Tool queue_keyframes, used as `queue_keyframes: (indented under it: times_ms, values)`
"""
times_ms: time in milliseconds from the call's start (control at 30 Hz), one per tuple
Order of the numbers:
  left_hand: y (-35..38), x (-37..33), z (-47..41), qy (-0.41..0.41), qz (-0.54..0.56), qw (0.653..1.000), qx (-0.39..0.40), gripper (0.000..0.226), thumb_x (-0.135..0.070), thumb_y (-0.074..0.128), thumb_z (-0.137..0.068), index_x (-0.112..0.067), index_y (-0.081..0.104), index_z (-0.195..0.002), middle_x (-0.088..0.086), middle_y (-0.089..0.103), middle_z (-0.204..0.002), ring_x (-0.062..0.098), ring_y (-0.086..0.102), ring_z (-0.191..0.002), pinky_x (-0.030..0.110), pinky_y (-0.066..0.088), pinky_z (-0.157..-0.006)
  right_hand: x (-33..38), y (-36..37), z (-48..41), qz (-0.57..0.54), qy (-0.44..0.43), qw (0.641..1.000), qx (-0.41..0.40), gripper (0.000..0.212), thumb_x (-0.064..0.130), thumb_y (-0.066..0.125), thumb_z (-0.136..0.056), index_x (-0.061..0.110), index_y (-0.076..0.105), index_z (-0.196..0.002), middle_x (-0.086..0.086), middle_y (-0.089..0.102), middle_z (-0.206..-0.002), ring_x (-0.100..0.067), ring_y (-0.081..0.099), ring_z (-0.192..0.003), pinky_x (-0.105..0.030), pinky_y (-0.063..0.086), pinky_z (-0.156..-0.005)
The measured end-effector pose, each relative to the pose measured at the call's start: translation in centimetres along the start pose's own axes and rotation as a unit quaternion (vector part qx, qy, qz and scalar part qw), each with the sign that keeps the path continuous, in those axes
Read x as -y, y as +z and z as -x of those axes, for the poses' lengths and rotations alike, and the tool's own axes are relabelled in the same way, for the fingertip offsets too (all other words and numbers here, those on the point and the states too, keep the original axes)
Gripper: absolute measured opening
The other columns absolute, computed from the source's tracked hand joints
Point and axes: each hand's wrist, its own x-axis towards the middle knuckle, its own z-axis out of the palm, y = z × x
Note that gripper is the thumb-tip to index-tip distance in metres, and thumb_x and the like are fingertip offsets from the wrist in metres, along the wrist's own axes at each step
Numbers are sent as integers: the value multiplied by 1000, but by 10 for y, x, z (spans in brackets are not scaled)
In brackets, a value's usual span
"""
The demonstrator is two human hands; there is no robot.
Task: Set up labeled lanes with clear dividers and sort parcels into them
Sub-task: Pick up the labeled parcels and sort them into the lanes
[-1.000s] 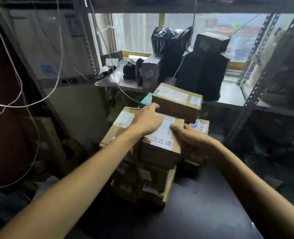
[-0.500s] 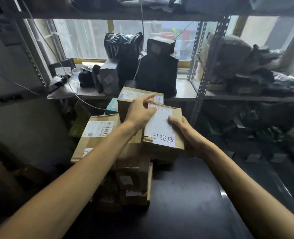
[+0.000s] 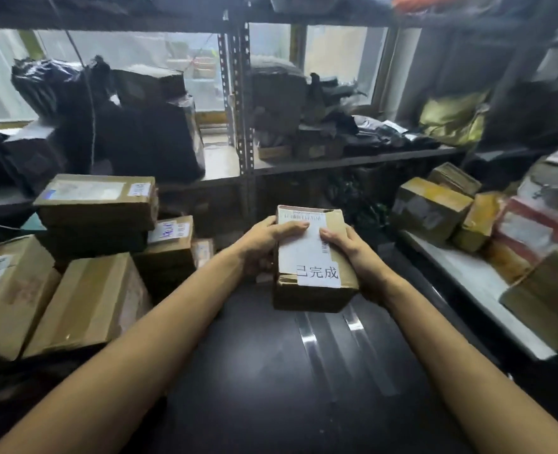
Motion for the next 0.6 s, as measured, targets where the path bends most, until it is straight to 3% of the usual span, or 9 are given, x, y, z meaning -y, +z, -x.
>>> queue_keyframes:
  times_ms: [133,300,367,433,500,600]
  values:
    - [82,12,-39,-3,-6,999,34,41,-29,67,-90,-13,58,-127,21,69,-117,44,62,-113,50,47,-88,2,-87,14,7,26,999,-37,26,28,64,-96,28,56,-120,-12,71,-113,-24,73,-91,-35,61,-71]
    - [149,23,-75,-28,-6,998,57,27,-32,65,-92,-18,66,-114,26,67,-117,48,58,-106,38,40,-70,-3,-163,13,9,51,997,-57,20,29,65,-95,32,58,-113,-8,75,-103,-20,75,-82,-29,60,-62]
    - [165,27,-94,-39,-12,997,67,25,-33,64,-92,-19,66,-113,27,66,-116,41,60,-98,33,38,-65,-9,-187,6,15,59,996,-59,22,33,65,-95,33,59,-115,-7,76,-104,-21,76,-84,-29,59,-62]
    - [177,34,-118,-45,-9,996,73,29,-33,63,-93,-19,64,-118,21,71,-109,29,71,-86,28,49,-58,-17,-209,-5,21,71,996,-56,27,36,66,-94,34,57,-119,-6,77,-104,-23,76,-88,-30,59,-63]
    - [185,42,-144,-55,-14,996,71,34,-35,61,-94,-17,62,-123,15,73,-107,26,73,-85,25,53,-51,-25,-230,-22,27,85,995,-50,33,39,65,-94,32,56,-125,-6,76,-107,-25,75,-93,-35,61,-71]
    - [195,60,-192,-91,-11,995,49,39,-41,58,-94,-15,62,-123,12,74,-107,29,73,-95,27,55,-58,-42,-263,-59,62,128,989,-34,42,42,62,-95,29,51,-134,-9,75,-113,-31,73,-103,-50,57,-93]
